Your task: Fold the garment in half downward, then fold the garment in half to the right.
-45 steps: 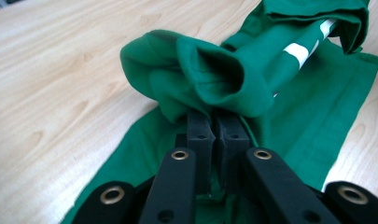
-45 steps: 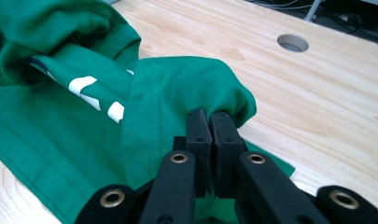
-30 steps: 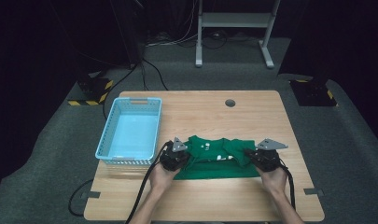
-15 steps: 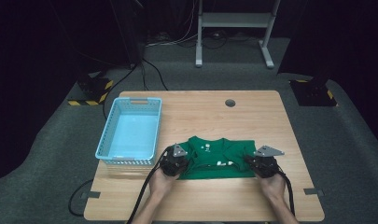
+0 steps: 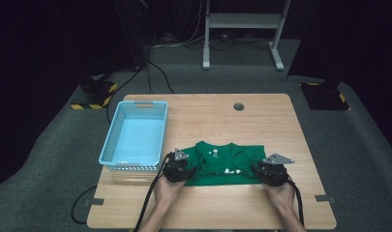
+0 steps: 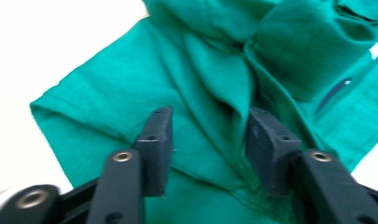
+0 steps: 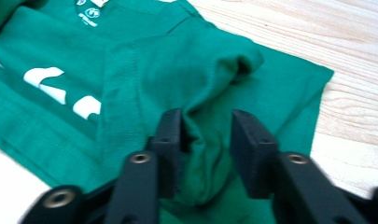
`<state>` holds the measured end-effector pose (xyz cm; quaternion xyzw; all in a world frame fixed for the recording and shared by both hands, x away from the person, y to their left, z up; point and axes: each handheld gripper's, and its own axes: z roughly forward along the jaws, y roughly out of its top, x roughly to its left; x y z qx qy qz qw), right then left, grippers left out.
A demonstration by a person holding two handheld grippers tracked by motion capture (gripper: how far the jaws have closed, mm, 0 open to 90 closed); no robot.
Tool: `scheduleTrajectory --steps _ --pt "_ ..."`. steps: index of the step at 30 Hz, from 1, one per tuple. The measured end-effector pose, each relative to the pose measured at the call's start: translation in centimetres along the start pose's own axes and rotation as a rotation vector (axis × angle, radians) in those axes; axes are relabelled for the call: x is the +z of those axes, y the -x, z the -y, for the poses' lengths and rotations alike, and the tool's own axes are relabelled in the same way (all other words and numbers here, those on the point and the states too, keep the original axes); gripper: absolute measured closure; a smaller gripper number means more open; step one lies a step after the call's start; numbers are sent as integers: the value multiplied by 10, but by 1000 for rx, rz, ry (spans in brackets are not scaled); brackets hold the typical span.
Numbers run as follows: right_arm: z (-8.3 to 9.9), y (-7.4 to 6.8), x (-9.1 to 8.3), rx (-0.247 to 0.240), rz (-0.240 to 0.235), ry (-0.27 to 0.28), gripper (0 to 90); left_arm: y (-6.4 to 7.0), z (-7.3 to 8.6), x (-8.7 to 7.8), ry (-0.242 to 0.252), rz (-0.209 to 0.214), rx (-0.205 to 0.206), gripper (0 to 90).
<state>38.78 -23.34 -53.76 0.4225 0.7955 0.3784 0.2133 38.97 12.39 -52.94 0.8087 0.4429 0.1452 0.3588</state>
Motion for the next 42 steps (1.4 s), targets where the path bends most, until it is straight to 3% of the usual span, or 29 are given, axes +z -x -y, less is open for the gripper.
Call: scheduleTrajectory --steps 3,7,24,31,42 --pt "1 3 1 18 4 -2 552 0 0 2 4 -20 -7 469" --pt "0 3 2 -1 10 -6 527 1 -1 5 3 -35 5 456" --pt "0 3 4 -40 36 -25 521 2 -3 8 -2 -34 25 443" --pt "4 12 1 -4 29 -17 520 8 -7 11 -12 -31 45 441" --pt "10 27 -8 13 74 -35 517 23 -20 24 -20 -10 81 436"
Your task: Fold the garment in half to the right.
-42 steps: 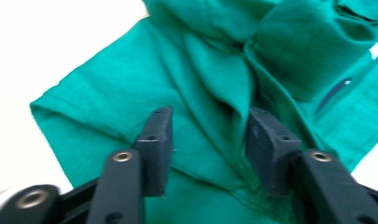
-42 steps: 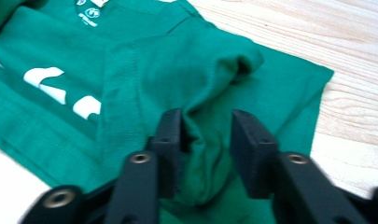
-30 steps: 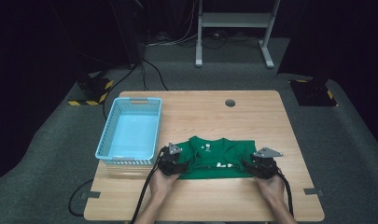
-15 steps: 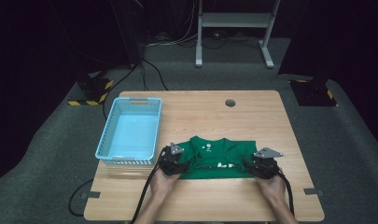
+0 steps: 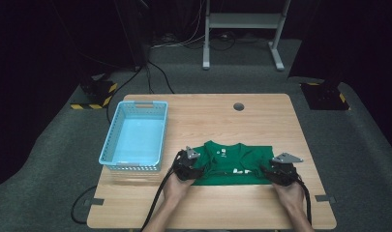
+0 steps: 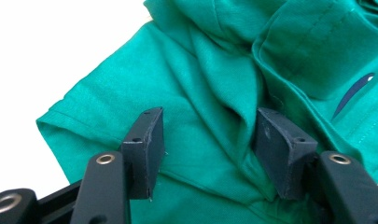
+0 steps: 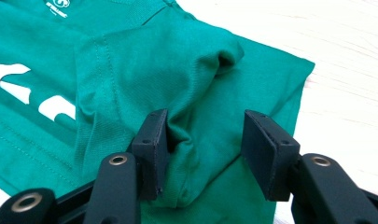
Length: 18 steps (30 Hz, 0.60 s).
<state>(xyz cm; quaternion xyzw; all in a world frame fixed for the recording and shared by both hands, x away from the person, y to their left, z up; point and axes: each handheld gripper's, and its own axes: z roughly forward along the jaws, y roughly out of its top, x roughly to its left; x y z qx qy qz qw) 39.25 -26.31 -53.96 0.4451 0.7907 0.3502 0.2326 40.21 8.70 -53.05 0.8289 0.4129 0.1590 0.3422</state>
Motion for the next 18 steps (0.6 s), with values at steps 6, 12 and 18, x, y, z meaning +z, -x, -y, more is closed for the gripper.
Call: scheduleTrajectory --steps 6,12,18 --pt "4 12 -5 13 25 -13 509 9 -8 8 -2 12 28 435" --pt "5 20 -8 23 48 -21 501 15 -15 14 -6 23 37 433" --pt "6 28 -8 44 71 -33 488 19 -22 19 -20 25 62 424"
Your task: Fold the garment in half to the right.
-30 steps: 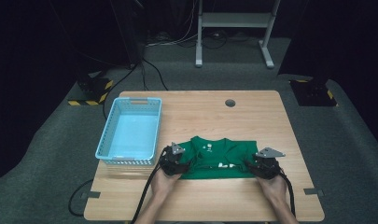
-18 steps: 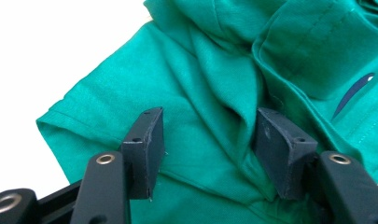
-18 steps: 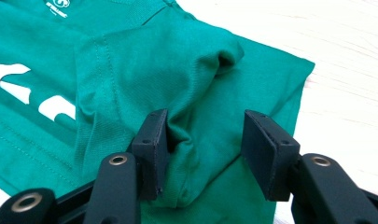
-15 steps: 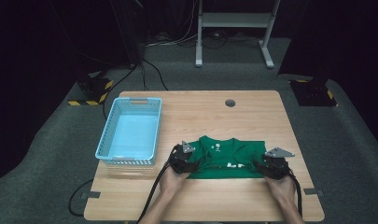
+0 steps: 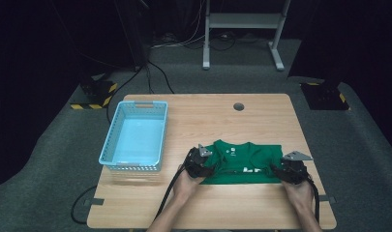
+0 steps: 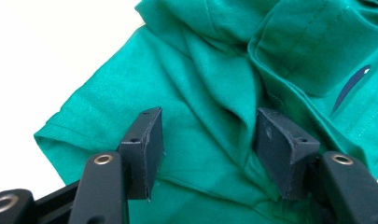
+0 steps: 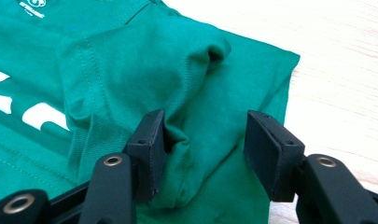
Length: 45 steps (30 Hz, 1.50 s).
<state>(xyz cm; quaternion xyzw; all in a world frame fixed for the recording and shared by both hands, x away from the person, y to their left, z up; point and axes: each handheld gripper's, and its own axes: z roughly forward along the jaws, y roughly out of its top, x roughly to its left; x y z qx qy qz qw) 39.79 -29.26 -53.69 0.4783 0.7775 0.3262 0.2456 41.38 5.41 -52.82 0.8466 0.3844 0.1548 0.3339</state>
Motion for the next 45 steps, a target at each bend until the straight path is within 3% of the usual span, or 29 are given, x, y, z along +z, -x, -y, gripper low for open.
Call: scheduleTrajectory --steps 4,16,19,24,29,34,45 --pt "-2 3 0 -10 25 -14 487 3 -6 5 -5 1 7 422" --pt "-3 20 1 45 72 -25 464 6 -21 19 -1 17 8 398" --pt "-6 20 -2 54 73 -20 450 6 -21 15 6 12 11 401" --pt "-16 17 -16 53 61 43 446 1 -22 -1 65 25 -6 399" --pt "-29 4 -25 20 23 94 448 -8 -25 -15 103 20 -29 393" --pt "-40 -22 -24 -38 -36 115 453 -23 -28 -23 111 9 -71 394" --pt "-53 -83 -21 -164 -179 145 482 -51 -29 1 34 -48 -144 396"
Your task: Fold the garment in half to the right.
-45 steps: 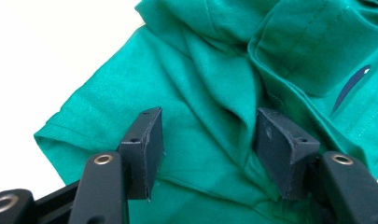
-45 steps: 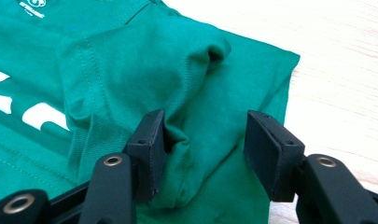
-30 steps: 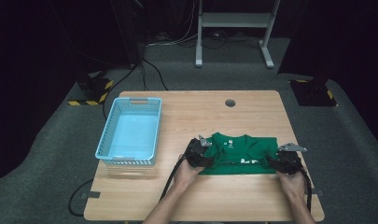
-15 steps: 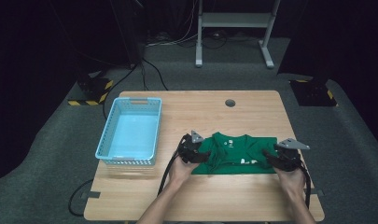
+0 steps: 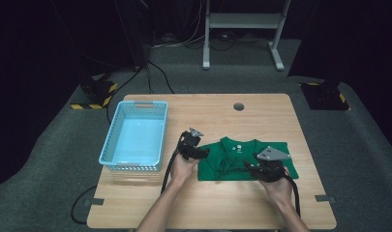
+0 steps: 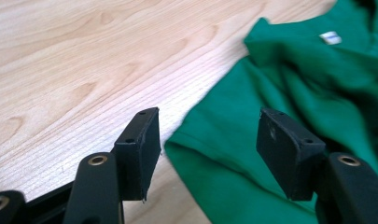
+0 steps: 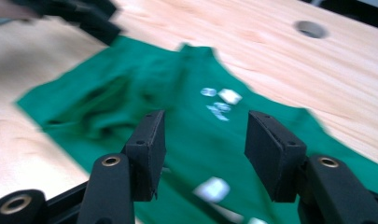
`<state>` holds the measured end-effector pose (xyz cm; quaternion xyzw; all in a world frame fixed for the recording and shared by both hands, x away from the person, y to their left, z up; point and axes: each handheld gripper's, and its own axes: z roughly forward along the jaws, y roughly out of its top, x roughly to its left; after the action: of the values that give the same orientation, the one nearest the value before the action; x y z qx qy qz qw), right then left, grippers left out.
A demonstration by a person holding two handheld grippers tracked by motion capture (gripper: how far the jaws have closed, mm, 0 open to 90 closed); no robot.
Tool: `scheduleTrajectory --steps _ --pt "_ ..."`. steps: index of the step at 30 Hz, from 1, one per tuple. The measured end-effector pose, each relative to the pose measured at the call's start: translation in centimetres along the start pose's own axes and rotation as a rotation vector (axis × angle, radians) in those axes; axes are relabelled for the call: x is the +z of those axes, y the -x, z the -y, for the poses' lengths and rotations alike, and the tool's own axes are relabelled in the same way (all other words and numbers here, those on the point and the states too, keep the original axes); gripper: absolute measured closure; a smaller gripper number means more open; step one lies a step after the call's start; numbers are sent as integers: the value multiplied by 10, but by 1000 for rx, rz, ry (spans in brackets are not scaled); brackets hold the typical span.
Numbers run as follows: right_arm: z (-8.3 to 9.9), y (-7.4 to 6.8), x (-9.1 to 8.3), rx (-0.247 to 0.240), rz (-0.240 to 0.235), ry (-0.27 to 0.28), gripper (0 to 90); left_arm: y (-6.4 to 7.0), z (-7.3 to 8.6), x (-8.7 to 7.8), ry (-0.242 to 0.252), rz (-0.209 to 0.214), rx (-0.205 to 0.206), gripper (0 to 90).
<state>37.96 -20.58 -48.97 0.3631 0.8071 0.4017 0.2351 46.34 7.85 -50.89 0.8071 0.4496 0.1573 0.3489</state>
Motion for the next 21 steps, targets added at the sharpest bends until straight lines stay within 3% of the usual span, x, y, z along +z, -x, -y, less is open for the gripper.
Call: scheduleTrajectory --steps 5,12,17,21 --pt "-3 -22 9 -30 -69 4 489 -4 -2 9 -3 -7 -13 398" --pt "-8 -48 24 -71 -129 10 489 -5 -5 19 -16 -17 -3 403" --pt "-12 -64 35 -112 -144 3 481 -5 -2 26 -47 -30 10 407" --pt "-13 -73 47 -131 -154 -14 474 -2 -1 27 -44 -42 31 421"
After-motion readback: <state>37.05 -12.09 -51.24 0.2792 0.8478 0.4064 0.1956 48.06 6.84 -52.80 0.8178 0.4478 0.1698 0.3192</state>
